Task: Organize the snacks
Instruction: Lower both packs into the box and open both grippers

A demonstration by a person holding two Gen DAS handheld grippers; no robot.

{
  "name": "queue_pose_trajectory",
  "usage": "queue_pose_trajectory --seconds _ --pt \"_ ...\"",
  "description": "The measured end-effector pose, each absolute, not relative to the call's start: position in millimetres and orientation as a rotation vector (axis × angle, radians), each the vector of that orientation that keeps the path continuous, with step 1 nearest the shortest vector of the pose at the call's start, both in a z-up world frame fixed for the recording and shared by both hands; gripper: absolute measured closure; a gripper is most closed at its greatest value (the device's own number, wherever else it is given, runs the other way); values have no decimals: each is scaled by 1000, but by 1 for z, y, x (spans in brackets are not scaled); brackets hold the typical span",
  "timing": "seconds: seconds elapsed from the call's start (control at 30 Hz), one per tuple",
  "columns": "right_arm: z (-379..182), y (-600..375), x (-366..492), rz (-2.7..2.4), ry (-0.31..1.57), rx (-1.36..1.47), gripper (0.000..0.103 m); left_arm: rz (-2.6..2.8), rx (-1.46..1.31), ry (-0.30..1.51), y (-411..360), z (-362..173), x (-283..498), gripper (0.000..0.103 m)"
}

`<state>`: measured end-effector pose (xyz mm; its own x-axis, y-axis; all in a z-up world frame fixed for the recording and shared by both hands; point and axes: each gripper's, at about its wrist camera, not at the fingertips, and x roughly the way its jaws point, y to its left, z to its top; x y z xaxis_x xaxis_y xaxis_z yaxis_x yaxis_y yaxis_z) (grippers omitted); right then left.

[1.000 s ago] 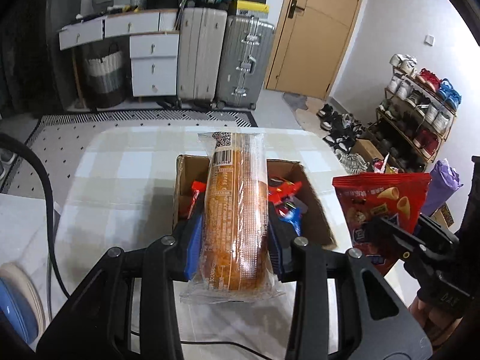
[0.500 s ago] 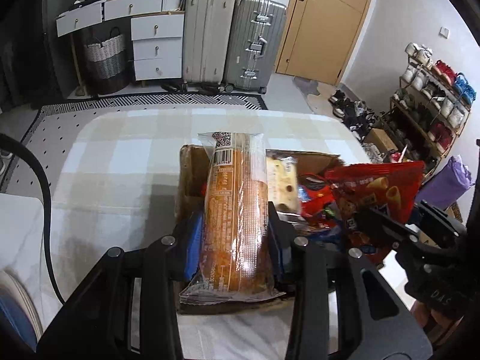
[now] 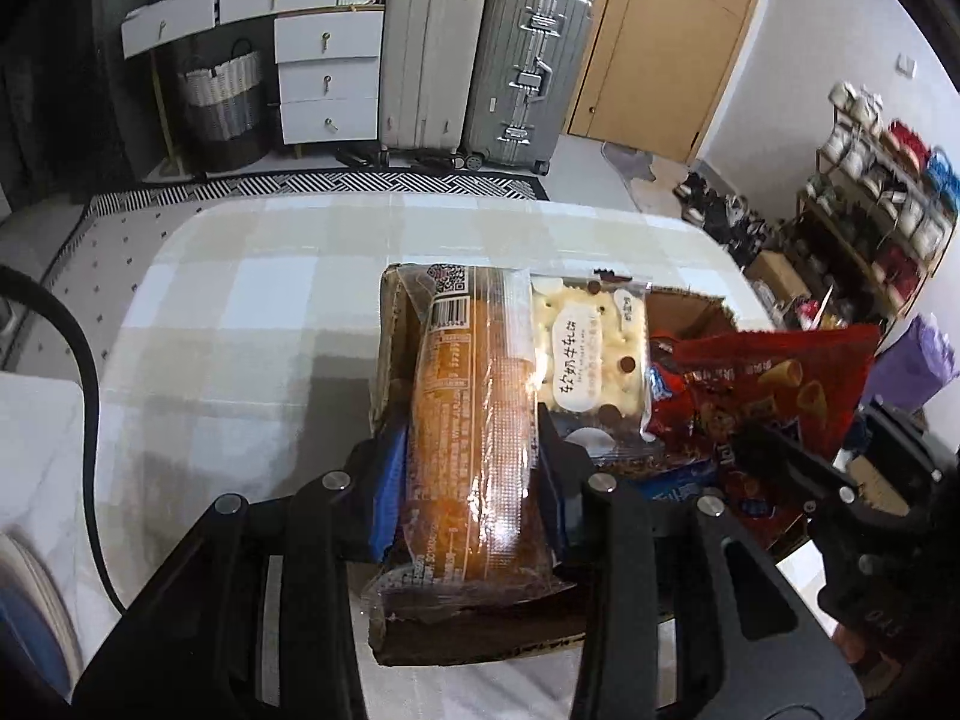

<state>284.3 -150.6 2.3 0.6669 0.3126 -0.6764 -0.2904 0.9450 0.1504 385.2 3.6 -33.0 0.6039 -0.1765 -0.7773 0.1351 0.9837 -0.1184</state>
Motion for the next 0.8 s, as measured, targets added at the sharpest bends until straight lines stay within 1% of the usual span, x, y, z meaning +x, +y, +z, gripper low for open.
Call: queue_pose_trajectory --seconds 0.37,0.47,0.57,0.8 --pt "0 -135 296 343 804 11 58 -207 31 918 -5 -26 384 67" --pt "0 -133 297 350 807 5 57 -227 24 905 -5 -20 383 60" --pt "0 -130 297 361 816 4 57 -237 20 897 -5 -14 382 57" --pt "-3 -128 299 388 842 18 57 -248 23 893 -5 -6 378 56"
